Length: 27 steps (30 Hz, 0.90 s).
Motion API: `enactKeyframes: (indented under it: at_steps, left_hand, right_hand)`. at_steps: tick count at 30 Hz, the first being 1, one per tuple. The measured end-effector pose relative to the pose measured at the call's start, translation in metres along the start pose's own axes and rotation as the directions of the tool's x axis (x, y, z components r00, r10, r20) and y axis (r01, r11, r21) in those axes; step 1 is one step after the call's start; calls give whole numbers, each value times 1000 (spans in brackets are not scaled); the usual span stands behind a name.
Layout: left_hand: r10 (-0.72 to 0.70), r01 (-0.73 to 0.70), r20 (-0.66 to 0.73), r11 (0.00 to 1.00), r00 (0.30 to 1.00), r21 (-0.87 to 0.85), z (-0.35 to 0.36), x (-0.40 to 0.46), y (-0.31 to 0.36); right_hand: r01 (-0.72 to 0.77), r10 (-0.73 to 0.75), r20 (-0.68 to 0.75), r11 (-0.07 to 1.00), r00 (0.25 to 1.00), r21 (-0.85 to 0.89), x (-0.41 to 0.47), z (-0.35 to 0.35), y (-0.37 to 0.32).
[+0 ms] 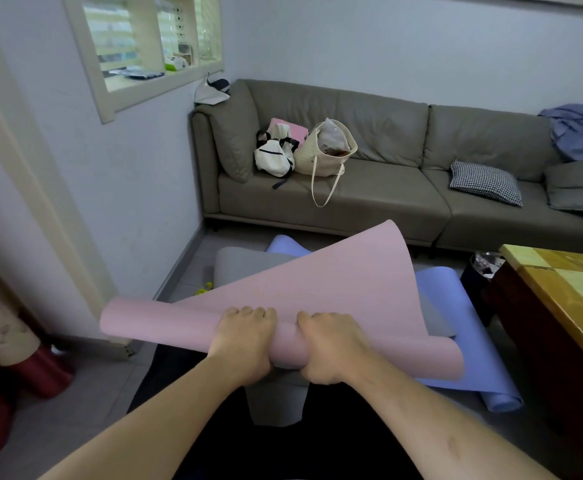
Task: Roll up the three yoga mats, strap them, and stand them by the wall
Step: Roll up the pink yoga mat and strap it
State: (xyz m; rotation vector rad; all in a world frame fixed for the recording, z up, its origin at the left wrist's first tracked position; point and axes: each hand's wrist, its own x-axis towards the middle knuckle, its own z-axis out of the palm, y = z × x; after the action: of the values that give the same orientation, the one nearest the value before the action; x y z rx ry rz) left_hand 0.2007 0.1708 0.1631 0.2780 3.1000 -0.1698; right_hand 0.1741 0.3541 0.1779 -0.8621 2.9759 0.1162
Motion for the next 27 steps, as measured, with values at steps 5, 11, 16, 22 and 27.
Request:
enactKeyframes:
  at_steps: [5,11,16,22,27]
  left_hand:
    - [50,-21,245,993,968,-119,-21,24,-15]
    - [50,-37,146,995,988,-91,-9,14,-6]
    - [31,-27,-70,998,997,52,10,-3,1]
    - [48,-29,197,995,979,-99,-19,18,-8]
    - [82,-39,317,989,945,-139,-30,23,-12]
  right_hand:
    - [1,-13,-131,996,991,-94,-13,19,-6]
    - [-34,22,-104,992,994,-119,-9,19,-4]
    - [-19,14,-71,998,997,-59,-6,7,-4]
    - [-29,29,-71,1000,997,6,-2,7,1]
    - [8,-20,-88,991,996,-136,-11,20,-5]
